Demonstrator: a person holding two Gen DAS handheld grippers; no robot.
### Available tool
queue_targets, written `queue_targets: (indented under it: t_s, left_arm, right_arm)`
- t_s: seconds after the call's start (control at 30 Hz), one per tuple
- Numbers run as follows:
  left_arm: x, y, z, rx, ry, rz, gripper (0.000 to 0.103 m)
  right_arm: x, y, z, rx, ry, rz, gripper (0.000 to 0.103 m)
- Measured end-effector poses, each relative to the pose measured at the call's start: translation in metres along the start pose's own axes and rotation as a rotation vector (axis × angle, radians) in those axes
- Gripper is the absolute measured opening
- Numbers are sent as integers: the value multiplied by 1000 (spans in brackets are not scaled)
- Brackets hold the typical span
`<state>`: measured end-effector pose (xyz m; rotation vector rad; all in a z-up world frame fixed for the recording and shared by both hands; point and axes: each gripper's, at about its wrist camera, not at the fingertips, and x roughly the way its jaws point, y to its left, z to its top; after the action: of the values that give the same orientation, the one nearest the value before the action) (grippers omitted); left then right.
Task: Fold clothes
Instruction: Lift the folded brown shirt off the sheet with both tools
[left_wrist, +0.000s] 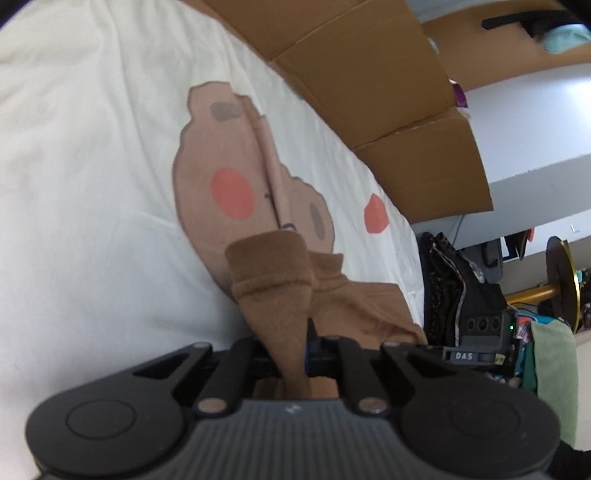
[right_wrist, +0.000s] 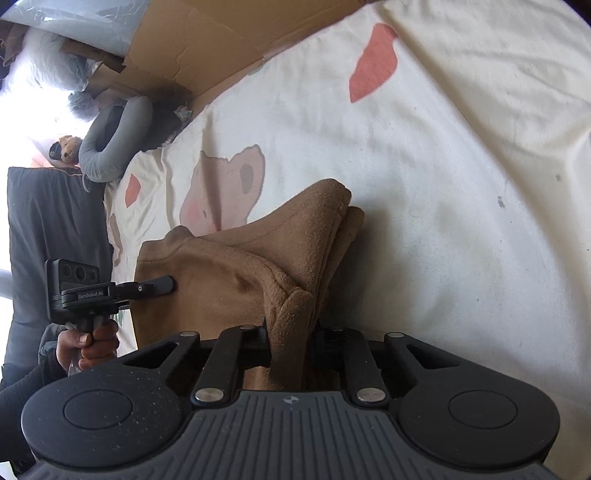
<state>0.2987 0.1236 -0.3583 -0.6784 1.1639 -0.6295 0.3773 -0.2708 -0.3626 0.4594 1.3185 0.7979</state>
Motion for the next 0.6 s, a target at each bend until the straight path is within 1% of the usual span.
queue_targets:
  t_s: [0.1,0.3,0.6]
  left_arm:
    - [-5,-8,-3,11,-22,14,6]
    - [-13,-32,-5,55,-35,67,6]
    - [-30,-79,-12,125,-64,126,5]
  right_arm:
    - [-5,6,-2,-8,-18,-5,12]
    - [-15,24,-6,-35,-42,-35,12]
    - [-37,54,-13,-65,-71,-63,12]
